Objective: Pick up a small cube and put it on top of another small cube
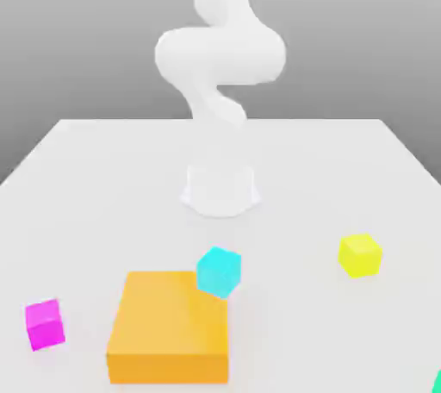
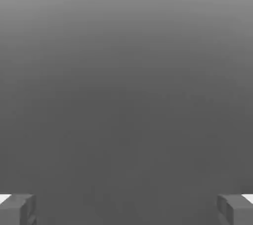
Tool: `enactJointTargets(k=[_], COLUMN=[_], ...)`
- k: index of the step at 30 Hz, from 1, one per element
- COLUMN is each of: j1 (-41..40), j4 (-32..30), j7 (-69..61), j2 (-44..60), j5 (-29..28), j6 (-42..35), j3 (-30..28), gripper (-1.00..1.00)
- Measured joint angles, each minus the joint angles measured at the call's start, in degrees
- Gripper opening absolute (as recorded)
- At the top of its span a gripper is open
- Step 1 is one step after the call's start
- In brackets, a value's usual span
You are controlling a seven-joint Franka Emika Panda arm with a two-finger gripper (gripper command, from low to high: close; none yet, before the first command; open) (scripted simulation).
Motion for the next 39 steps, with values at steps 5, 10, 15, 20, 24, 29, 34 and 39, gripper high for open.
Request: enactJointTargets(k=[5, 10, 15, 20, 24, 29, 34, 39], j1=[-4.7, -8.9, -12.4, -17.1, -19.3, -22.3, -23.5, -23.4], j4=[-1.8, -3.6, -5.4, -7.2, -8.6, -8.1, -7.3, -7.6], j7=[6.2, 12.0, 17.3, 21.5, 23.8, 23.0, 22.2, 22.5], j2=[10.7, 21.1, 31.5, 41.9, 50.4, 60.8, 64.8, 63.9], j5=[-0.6, -1.0, -0.6, 1.3, 4.2, 8.6, 9.8, 9.4], j6=[4.4, 8.7, 13.0, 17.2, 20.6, 26.9, 30.0, 29.3], j3=[-1.2, -2.9, -5.4, -7.9, -8.9, -7.5, -6.0, -6.2], gripper=[0.00, 0.00, 0.00, 0.00, 0.00, 0.00, -1.00, -1.00])
